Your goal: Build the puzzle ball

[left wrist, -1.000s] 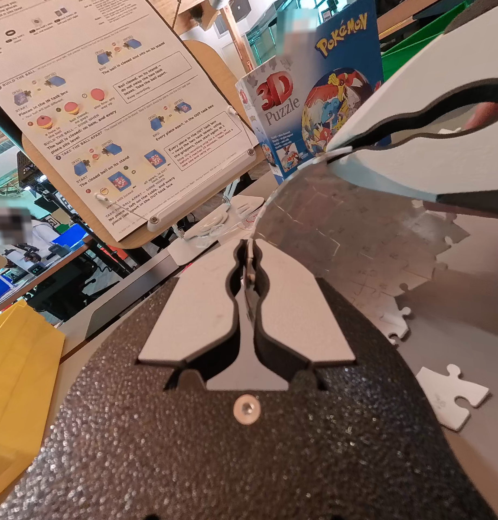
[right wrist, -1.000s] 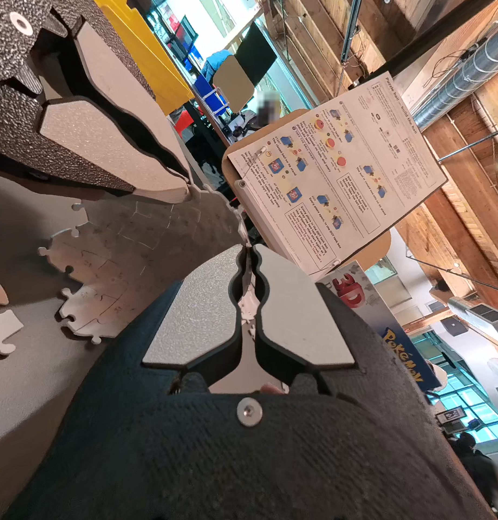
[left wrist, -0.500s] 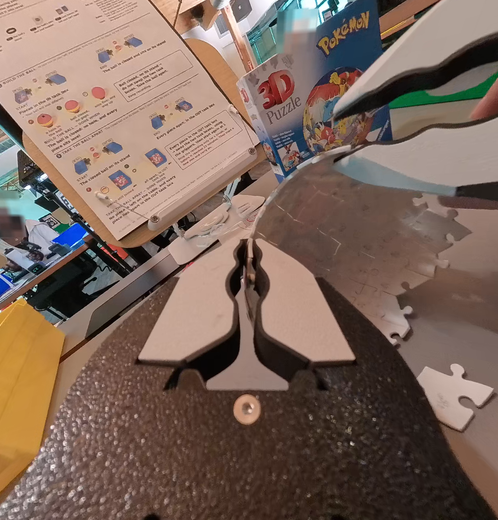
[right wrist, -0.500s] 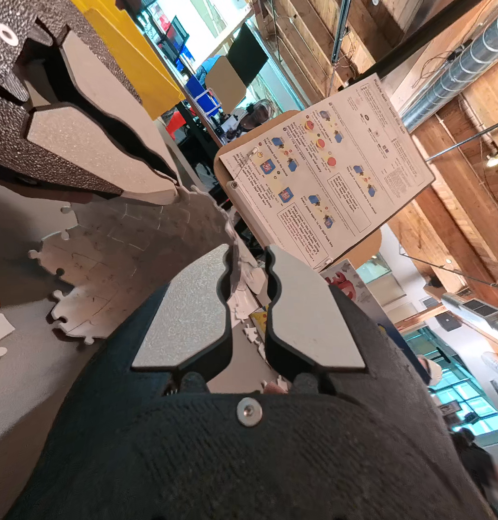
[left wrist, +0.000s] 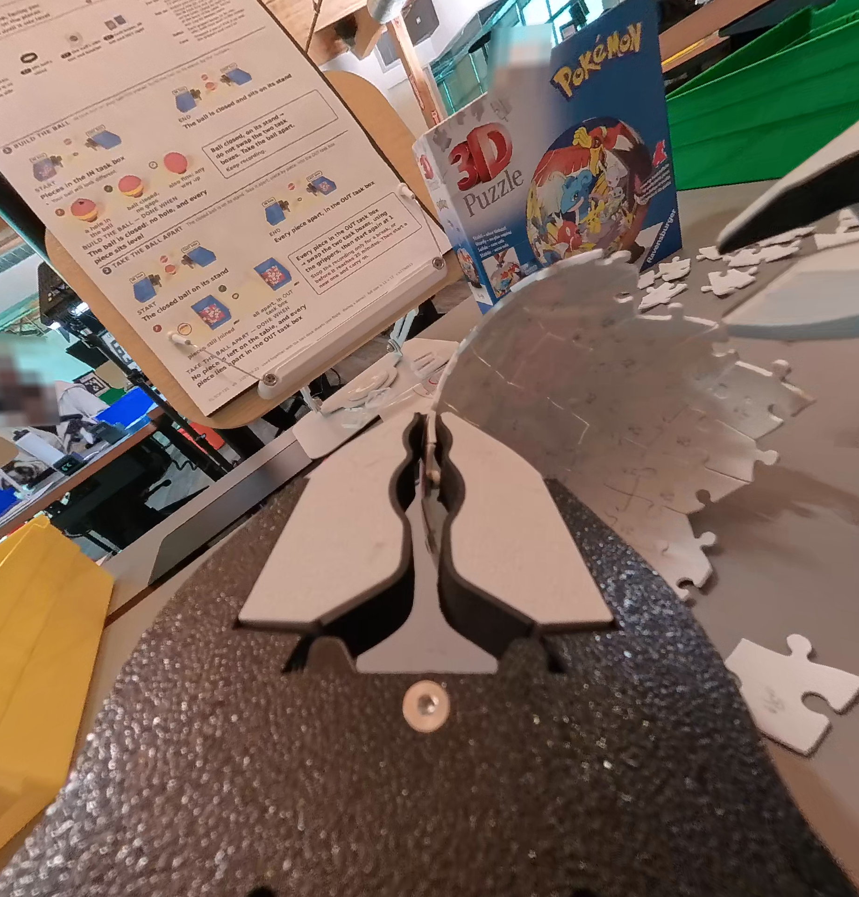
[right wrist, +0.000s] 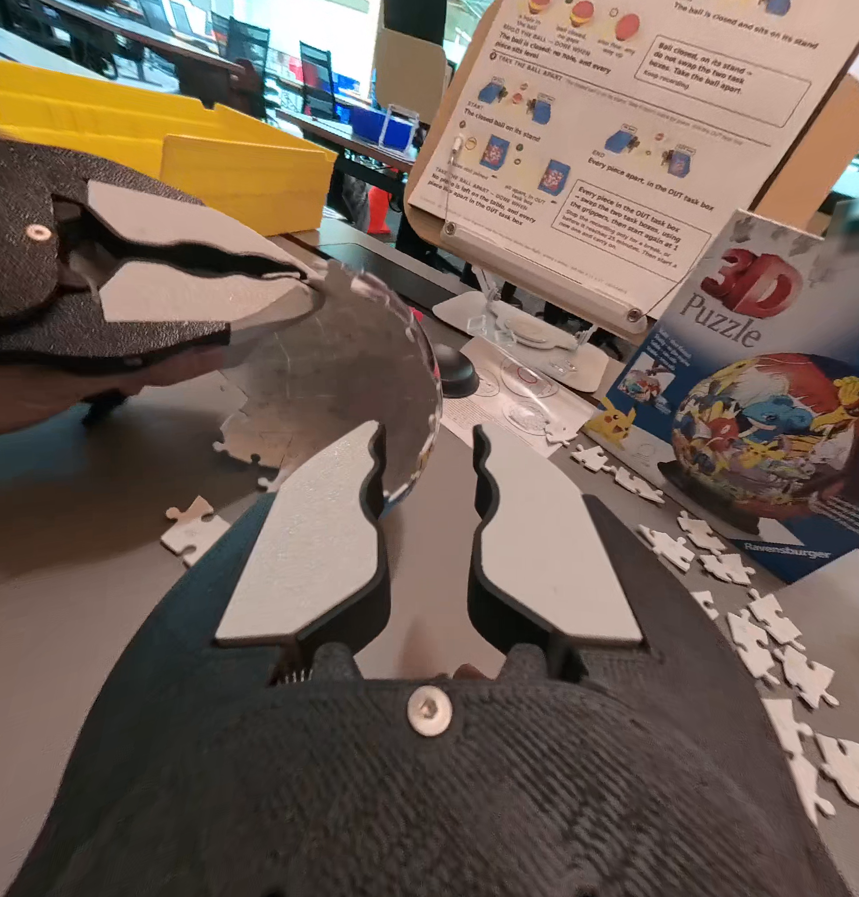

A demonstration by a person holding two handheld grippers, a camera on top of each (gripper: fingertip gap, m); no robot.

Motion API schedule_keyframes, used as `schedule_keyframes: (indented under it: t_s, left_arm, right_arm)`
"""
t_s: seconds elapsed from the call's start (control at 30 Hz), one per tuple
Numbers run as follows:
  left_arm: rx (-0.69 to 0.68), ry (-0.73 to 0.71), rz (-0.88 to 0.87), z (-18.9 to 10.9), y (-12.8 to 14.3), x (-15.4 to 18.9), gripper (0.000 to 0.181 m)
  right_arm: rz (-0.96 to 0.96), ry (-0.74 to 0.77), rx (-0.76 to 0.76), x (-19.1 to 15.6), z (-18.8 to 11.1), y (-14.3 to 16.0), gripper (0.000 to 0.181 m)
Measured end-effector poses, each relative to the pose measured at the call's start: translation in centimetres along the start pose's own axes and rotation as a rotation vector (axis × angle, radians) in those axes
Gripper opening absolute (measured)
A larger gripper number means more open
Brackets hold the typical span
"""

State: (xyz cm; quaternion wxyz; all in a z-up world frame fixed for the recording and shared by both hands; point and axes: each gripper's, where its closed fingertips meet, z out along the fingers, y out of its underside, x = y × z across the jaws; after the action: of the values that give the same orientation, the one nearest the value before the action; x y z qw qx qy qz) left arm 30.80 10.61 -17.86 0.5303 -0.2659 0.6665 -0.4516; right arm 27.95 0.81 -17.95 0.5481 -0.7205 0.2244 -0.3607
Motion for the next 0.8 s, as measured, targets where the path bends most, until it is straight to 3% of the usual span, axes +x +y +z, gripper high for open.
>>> schedule_keyframes:
  t_s: [0.43, 0.7, 0.8]
  left_arm:
    - [0.016, -0.031, 0.046, -0.1, -0.3, 0.0, 0.003]
    - [0.023, -0.031, 0.046, -0.2, -0.3, 0.0, 0.003]
    - [0.024, -0.031, 0.045, -0.2, -0.3, 0.0, 0.003]
  right_arm:
    - [-0.066, 0.09, -0.08, 0.5, 1.8, 0.4, 0.001]
    - [-0.011, 0.074, -0.123, 0.3, 1.8, 1.2, 0.012]
    - [-0.02, 0.078, -0.121, 0.4, 1.8, 1.1, 0.003]
